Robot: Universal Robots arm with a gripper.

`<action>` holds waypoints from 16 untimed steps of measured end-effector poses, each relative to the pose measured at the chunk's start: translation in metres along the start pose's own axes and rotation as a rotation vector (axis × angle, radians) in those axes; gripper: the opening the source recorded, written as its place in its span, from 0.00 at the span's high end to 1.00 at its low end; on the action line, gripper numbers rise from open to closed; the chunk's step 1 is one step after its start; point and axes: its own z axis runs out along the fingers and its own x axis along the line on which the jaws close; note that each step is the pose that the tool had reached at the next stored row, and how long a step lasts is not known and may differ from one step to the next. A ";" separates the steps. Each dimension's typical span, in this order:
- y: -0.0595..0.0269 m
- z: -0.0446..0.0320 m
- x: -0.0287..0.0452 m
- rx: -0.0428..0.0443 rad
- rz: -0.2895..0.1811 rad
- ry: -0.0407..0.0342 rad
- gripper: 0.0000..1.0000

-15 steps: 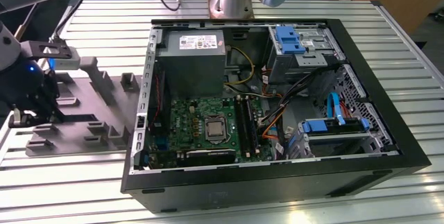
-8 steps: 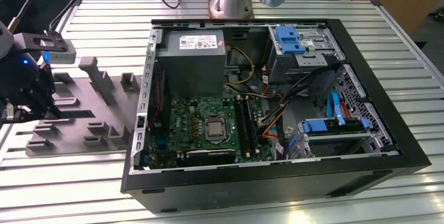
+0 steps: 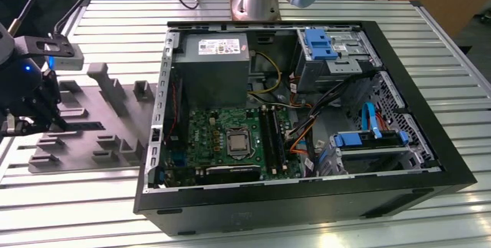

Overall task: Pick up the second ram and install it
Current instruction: 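Pick up the second ram and move it above second insertion slot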

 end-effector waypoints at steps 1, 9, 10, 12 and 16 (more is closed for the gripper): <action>0.0000 0.0000 0.0000 0.0000 0.000 -0.0001 0.86; 0.0001 -0.0042 -0.0001 0.0000 0.000 0.0000 0.86; 0.0001 -0.0053 -0.0001 0.0000 0.000 0.0001 0.86; 0.0002 -0.0075 -0.0001 0.0000 0.000 0.0000 0.86; 0.0003 -0.0114 -0.0002 0.0000 0.000 0.0000 0.86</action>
